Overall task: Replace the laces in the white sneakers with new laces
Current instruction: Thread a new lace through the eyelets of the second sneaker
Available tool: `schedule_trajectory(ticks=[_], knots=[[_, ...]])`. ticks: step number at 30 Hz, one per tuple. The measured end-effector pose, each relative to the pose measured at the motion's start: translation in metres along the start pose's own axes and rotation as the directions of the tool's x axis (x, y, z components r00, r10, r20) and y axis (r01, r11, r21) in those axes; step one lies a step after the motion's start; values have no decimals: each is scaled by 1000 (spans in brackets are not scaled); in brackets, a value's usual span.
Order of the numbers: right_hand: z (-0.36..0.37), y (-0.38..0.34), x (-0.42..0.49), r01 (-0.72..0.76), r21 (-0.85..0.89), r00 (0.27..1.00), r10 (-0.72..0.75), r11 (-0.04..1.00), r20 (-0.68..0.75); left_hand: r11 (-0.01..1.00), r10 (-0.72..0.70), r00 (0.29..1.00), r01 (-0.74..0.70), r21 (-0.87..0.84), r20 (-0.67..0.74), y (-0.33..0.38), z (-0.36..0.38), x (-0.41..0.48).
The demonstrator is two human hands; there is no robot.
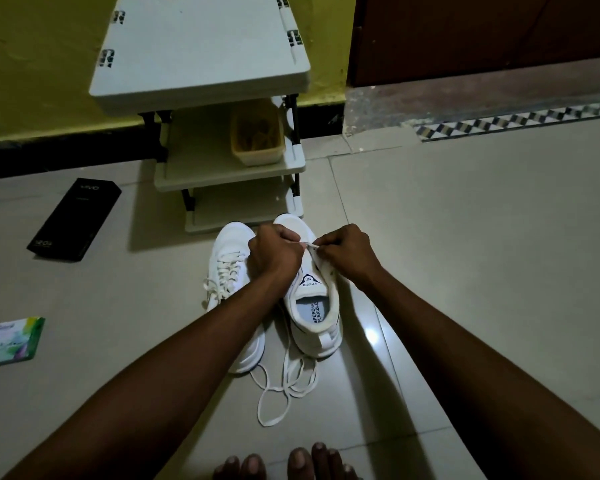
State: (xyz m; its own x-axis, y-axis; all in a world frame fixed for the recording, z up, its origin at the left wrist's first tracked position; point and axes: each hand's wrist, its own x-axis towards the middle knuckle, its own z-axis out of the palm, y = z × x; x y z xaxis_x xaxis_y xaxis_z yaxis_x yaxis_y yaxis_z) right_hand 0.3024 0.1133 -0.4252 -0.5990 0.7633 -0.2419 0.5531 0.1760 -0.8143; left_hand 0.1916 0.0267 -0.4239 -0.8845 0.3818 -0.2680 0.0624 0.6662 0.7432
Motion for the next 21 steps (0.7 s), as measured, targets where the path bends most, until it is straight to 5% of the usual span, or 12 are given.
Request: schedule_trajectory(ticks=[9, 15, 21], knots=[[-3, 6, 2, -14, 67, 1000, 13, 998, 24, 991, 78, 997, -75, 110, -22, 4, 7, -4], [-4, 8, -1, -1, 85, 999, -2, 996, 34, 812, 452, 890, -435, 391, 51, 0, 8, -9], [-4, 8, 0, 4, 78, 999, -7, 997, 45, 813, 522, 846, -532, 238, 108, -6, 3, -5]])
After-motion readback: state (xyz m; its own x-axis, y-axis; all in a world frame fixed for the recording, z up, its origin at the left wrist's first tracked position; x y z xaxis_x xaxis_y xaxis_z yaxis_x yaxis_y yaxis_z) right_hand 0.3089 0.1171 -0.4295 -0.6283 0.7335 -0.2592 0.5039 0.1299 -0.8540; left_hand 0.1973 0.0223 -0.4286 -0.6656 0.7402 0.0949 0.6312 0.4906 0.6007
